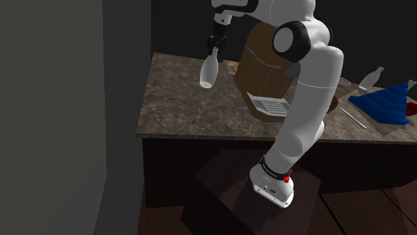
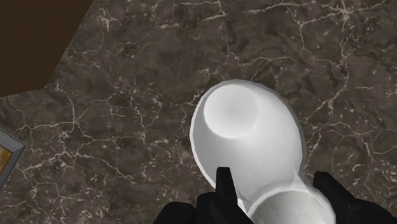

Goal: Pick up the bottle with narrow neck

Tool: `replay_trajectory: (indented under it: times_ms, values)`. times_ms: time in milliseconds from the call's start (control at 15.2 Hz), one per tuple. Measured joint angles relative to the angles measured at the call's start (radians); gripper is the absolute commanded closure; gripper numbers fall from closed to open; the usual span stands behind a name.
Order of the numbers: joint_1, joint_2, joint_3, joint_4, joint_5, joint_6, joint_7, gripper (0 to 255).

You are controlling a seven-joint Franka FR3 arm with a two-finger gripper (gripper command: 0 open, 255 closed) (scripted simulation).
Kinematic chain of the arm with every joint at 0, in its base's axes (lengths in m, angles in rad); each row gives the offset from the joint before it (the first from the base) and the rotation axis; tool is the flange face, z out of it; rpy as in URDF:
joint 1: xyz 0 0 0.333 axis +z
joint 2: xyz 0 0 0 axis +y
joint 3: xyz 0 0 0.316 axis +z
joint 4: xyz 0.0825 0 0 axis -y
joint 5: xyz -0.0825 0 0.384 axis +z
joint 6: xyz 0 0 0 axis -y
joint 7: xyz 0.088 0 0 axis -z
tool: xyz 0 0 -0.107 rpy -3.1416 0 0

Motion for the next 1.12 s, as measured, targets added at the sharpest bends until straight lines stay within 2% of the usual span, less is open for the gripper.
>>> replay_trajectory:
  times_ms: [198, 462, 1122]
  values:
    - [0.000, 0.000, 0.000, 0.004, 0.000, -0.005, 0.001, 255]
    - [-0.002, 0.005, 0.000, 0.058, 0.001, -0.055, 0.002, 255]
    - [-0.016, 0.051, -0.001, 0.260, 0.010, -0.211, 0.003, 255]
